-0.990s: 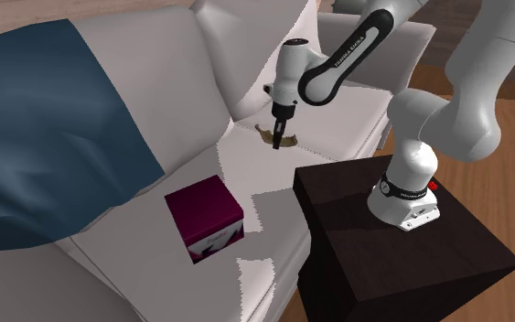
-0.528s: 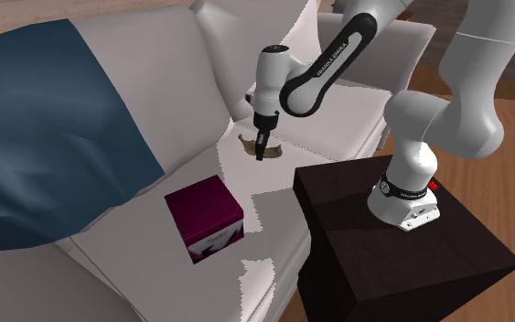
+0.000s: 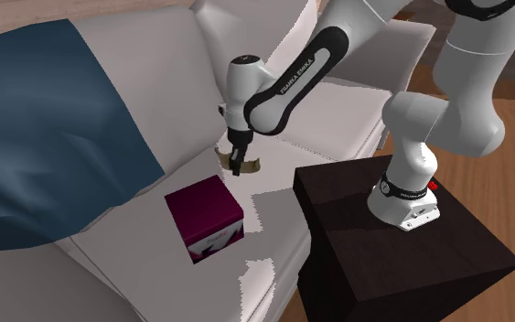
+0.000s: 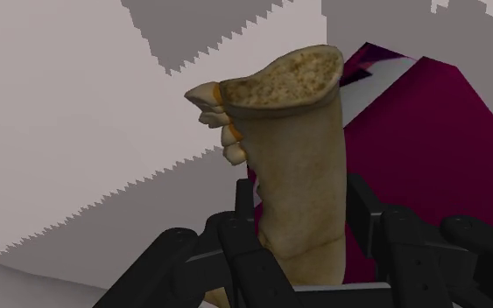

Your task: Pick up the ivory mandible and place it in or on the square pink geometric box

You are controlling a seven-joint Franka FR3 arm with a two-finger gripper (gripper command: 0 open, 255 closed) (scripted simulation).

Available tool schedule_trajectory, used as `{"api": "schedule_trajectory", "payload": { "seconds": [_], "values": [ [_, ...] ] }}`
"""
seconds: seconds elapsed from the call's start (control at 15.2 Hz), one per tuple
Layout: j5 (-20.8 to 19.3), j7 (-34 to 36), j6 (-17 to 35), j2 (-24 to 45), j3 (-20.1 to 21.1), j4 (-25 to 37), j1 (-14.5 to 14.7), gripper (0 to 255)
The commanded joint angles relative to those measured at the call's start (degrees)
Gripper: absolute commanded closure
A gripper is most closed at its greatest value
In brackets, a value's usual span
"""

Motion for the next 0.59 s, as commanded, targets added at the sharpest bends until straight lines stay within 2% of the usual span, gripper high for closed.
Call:
{"api": "schedule_trajectory", "payload": {
  "seconds": [0.0, 0.26, 0.53],
  "values": [
    [4.2, -0.2, -1.5, 3.6, 2.5, 3.5, 0.1, 255],
    [9.4, 0.8, -4.4, 10.0, 7.0, 10.9, -0.8, 255],
    [12.6, 2.9, -7.8, 16.2, 10.5, 19.0, -1.8, 255]
  ]
}}
